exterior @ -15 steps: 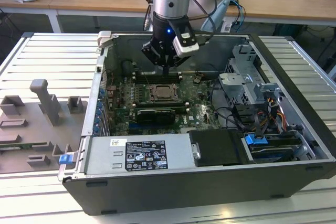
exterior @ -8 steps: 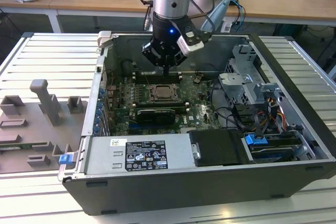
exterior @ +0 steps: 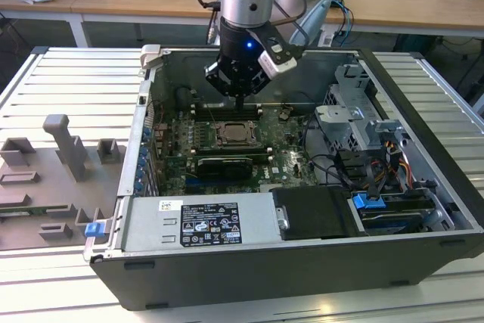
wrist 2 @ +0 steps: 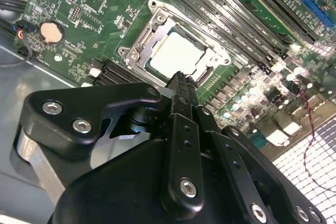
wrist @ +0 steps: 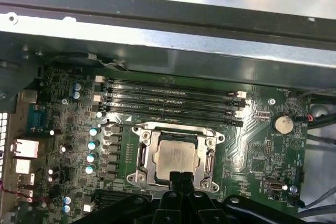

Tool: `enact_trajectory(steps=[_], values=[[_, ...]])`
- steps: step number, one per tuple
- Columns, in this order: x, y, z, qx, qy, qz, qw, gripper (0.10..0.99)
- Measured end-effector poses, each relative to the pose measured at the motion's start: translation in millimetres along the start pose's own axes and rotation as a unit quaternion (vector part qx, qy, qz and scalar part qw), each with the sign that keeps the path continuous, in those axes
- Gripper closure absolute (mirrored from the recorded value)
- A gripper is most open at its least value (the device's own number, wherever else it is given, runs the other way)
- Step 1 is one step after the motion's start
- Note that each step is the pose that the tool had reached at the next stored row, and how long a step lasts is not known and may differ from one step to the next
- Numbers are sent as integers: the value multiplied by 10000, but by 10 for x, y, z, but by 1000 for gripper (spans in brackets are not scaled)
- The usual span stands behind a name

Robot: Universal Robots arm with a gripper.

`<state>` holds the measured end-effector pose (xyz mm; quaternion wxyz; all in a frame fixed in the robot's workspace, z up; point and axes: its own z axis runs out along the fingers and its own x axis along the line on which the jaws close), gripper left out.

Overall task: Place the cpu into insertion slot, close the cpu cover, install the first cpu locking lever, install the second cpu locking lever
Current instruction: 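Install the first cpu locking lever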

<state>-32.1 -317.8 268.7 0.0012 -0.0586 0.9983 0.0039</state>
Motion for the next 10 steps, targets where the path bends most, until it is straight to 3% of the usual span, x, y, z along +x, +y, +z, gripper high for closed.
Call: enact_trajectory(steps=[10], values=[[0,0,0,-1,3,-366,9993,980]])
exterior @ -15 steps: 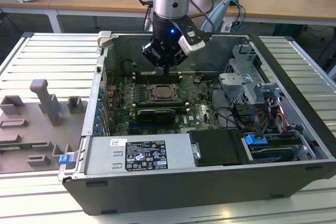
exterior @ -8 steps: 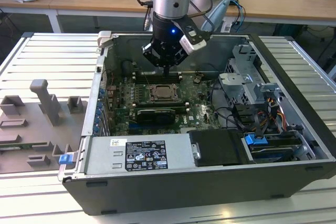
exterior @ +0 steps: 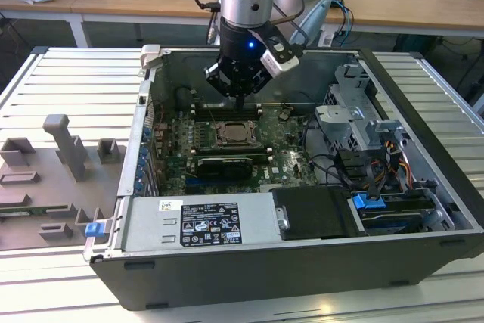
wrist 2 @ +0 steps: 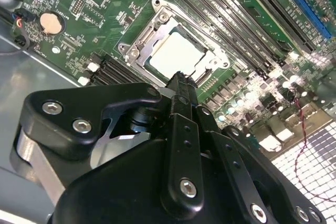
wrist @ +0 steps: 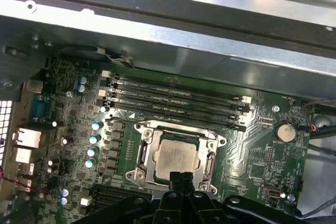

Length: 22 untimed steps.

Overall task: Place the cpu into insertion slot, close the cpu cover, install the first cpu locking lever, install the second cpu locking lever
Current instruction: 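Install the first cpu locking lever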

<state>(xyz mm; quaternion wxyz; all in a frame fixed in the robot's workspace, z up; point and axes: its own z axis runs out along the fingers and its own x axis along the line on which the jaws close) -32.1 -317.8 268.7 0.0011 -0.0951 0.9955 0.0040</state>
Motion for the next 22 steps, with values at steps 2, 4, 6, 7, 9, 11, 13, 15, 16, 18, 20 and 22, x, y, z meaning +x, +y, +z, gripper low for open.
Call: enact_trajectory(steps=[2,4,6,7,9,11,13,15,16,18,20,22], values=[[0,0,0,0,1,-90,10000,980],[0,0,0,0,1,-172,9999,980],[0,0,0,-1,2,-278,9996,980],[0,0,0,-1,3,-307,9995,980],[1,0,0,-2,3,-492,9988,980],[23,5,1,-2,4,-587,9983,980],[35,7,1,-2,4,-581,9983,980],[73,14,2,-3,2,-495,9988,980],[93,18,4,-4,2,-460,9989,980],[115,22,6,-4,2,-412,9992,980],[125,24,11,-4,2,-328,9995,980],[125,24,18,-3,0,-153,9999,980]])
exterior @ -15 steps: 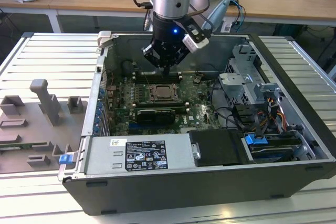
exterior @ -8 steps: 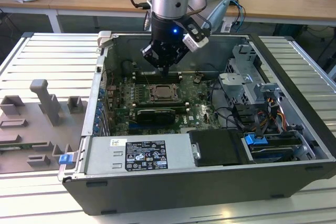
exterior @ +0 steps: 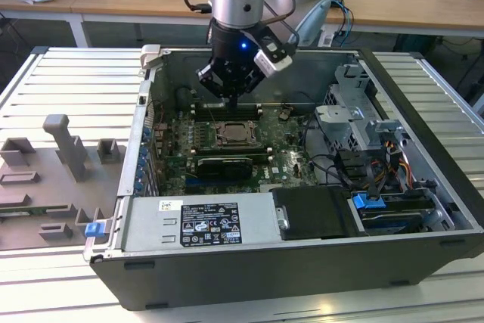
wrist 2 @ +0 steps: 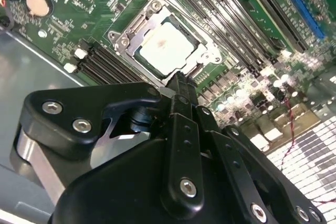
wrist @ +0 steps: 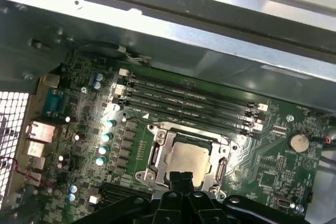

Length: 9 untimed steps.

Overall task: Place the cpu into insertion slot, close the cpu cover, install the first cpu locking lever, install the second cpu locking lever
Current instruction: 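Install the first cpu locking lever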

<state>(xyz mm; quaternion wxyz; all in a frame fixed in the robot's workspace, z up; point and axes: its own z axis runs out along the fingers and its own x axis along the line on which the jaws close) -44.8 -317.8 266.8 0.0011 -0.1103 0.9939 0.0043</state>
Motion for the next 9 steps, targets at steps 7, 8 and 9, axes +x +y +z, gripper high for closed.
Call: enact_trajectory(steps=[7,8,9], values=[[112,25,12,12,-43,299,9995,980],[160,36,14,14,-53,300,9995,980],[189,42,15,15,-55,299,9995,980]])
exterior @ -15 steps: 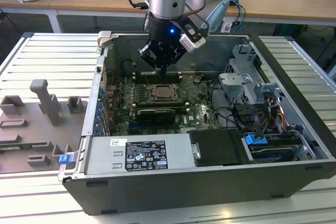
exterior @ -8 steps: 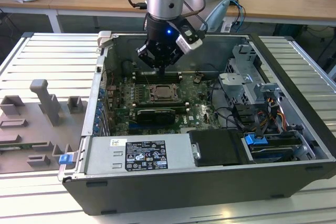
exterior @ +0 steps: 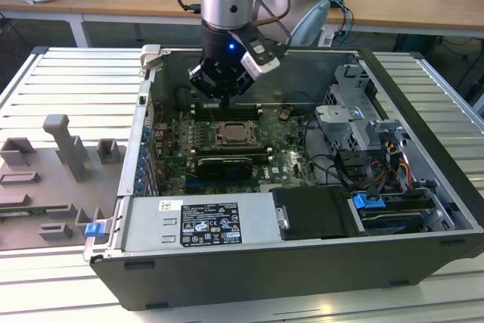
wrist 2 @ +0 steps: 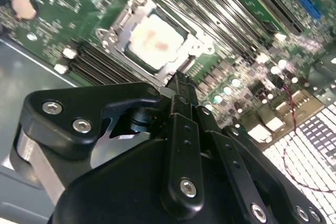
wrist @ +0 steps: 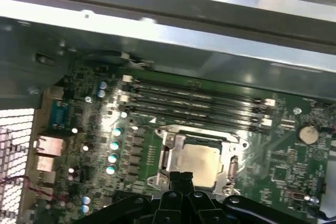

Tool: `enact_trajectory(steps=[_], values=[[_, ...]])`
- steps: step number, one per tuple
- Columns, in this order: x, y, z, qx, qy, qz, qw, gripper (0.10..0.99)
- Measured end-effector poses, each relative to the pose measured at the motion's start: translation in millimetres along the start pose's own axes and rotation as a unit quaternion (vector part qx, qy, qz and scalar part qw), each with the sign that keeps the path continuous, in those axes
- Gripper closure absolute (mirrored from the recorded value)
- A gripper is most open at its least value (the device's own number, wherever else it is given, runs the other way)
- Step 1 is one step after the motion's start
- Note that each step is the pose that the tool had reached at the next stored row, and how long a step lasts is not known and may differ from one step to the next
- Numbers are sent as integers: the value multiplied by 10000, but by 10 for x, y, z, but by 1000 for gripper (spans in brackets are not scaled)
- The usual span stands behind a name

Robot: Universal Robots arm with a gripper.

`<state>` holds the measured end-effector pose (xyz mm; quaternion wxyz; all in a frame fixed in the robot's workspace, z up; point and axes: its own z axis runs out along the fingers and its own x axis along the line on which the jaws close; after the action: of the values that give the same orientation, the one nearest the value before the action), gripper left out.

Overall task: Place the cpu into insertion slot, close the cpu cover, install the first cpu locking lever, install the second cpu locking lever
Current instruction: 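Install the first cpu locking lever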

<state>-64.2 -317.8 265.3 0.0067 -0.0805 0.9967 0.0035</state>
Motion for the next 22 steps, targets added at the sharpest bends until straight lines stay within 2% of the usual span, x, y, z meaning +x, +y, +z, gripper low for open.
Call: enact_trajectory(steps=[2,4,5,7,13,17,22], values=[[65,11,5,0,-6,2,10000,980],[79,13,12,1,-6,52,10000,980],[100,16,23,5,-8,308,9995,980],[424,73,24,5,-8,324,9995,980],[451,179,28,5,-7,338,9994,980],[438,265,34,6,-7,371,9993,980],[408,328,45,7,-8,424,9991,980]])
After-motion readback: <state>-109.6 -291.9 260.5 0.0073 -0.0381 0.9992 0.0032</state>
